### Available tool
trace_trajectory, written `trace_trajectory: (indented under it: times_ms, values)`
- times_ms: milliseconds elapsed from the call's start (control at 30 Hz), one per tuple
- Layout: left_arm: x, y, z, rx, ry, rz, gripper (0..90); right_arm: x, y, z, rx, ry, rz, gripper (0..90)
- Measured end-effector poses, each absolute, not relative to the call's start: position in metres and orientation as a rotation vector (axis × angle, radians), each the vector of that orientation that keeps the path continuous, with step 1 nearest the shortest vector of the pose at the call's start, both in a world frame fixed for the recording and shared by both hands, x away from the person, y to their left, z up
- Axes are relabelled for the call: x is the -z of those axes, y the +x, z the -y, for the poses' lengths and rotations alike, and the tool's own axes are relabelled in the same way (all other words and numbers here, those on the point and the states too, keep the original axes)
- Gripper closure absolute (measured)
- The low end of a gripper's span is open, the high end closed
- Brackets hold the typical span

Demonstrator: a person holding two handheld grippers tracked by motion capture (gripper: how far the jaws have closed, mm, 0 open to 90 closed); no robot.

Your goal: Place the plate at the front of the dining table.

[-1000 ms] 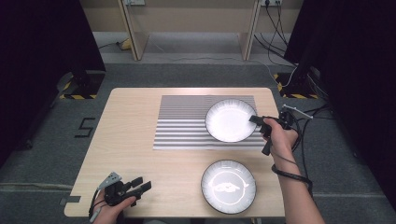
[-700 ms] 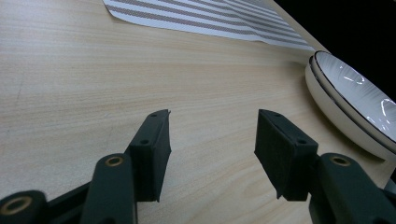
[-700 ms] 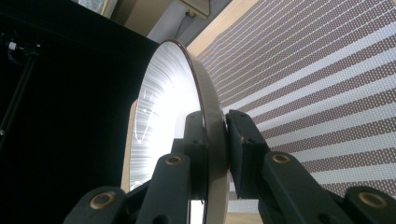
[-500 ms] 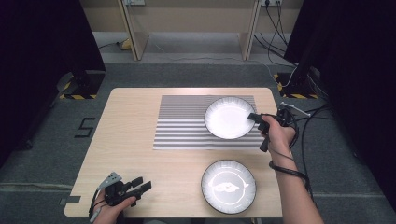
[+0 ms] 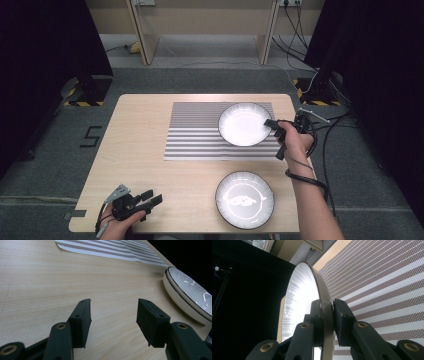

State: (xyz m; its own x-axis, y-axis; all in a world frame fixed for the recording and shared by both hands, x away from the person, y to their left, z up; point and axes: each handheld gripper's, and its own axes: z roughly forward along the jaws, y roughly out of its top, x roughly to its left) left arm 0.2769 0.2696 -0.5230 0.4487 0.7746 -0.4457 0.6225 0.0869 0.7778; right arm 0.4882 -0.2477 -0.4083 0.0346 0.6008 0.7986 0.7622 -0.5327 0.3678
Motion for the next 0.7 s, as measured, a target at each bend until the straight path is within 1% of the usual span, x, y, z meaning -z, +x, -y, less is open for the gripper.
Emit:
trace_trajectory:
  times_ms: [700]
  values:
    - [0.523, 0.277, -0.269, -0.175, 1.612, -1.244, 44.9, 0.409, 0.5, 0.247, 1.519, -2.167, 1.392, 78.0]
